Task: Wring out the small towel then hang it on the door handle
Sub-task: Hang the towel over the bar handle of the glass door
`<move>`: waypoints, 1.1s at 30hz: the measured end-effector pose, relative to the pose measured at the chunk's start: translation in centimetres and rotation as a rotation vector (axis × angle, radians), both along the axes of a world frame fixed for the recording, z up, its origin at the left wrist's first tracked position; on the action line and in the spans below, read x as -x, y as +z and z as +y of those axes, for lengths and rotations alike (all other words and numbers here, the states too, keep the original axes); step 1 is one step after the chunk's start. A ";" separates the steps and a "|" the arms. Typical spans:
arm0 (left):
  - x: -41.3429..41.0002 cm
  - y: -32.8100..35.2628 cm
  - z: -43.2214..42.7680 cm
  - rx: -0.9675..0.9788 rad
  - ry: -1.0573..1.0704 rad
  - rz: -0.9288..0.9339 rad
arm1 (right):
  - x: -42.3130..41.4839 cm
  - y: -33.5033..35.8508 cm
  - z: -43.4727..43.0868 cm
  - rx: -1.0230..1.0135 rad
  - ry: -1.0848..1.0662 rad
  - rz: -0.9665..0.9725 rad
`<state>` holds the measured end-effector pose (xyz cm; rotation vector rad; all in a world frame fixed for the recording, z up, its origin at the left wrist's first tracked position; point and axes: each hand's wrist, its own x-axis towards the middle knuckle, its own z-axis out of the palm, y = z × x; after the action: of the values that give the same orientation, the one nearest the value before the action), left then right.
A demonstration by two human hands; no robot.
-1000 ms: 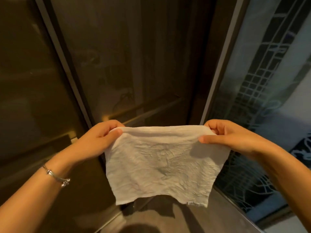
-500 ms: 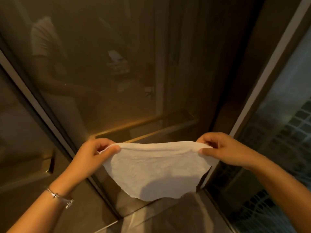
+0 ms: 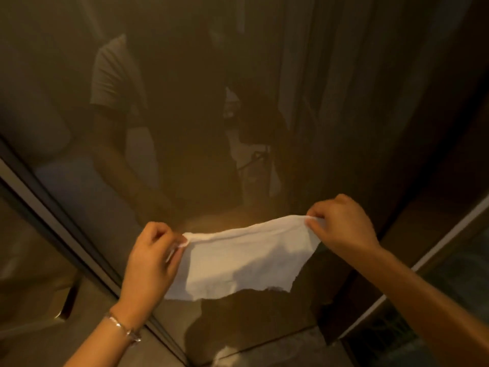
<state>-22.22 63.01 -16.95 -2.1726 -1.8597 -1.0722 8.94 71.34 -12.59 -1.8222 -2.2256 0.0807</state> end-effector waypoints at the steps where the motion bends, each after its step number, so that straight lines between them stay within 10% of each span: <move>1: -0.4 -0.7 0.0 0.036 0.021 0.028 | 0.3 -1.1 0.8 0.107 -0.014 -0.087; 4: -1.2 -2.8 0.1 0.161 0.107 0.005 | 0.3 -4.3 2.8 0.398 -0.103 -0.139; 9: -1.0 -4.2 0.1 0.250 0.292 -0.083 | -1.7 -7.3 4.3 0.187 -0.091 -0.044; 23: -0.3 -4.8 0.0 0.366 0.437 0.068 | -2.5 -7.6 6.0 0.415 -0.164 0.169; 28: -1.0 -4.7 0.1 0.468 0.509 0.111 | -3.6 -8.4 5.3 0.298 -0.131 0.230; 33: -1.2 -6.0 -2.2 0.163 0.541 -0.172 | -4.4 -8.9 3.0 0.049 0.047 0.559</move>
<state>-21.05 60.82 -22.91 -1.5187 -2.4819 -1.0357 13.32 74.36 -21.49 -1.5248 -1.8748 0.5811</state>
